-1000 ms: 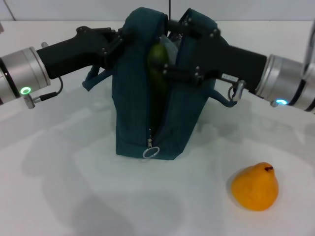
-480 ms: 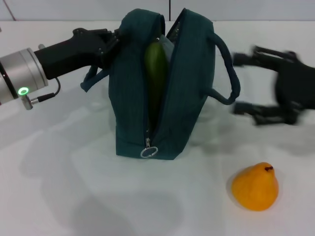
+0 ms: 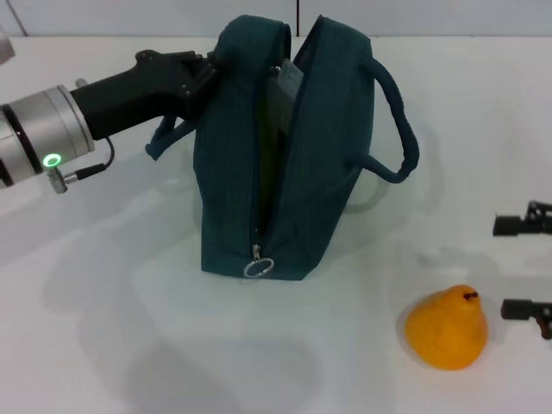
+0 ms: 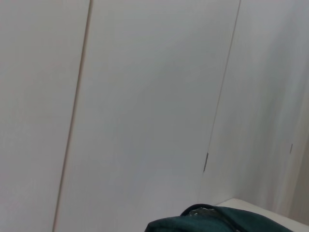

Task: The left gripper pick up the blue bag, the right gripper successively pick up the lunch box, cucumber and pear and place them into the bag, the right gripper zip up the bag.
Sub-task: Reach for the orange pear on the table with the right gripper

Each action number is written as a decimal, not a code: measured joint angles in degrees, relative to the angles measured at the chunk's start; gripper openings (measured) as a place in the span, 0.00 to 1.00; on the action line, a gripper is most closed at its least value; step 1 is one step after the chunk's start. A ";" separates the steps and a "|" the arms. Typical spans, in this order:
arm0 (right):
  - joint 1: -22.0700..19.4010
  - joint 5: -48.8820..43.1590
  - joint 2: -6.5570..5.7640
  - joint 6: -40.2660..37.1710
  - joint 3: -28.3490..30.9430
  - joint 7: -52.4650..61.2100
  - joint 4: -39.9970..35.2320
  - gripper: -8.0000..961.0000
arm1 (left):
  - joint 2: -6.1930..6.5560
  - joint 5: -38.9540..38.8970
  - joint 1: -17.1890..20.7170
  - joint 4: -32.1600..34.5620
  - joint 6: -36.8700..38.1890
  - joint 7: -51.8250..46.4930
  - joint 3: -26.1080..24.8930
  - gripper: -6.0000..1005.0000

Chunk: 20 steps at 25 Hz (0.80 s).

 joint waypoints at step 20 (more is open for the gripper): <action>-3.52 -5.18 4.10 6.71 2.27 -6.73 0.82 0.48 | -0.34 0.17 0.07 0.25 0.15 0.24 0.34 0.09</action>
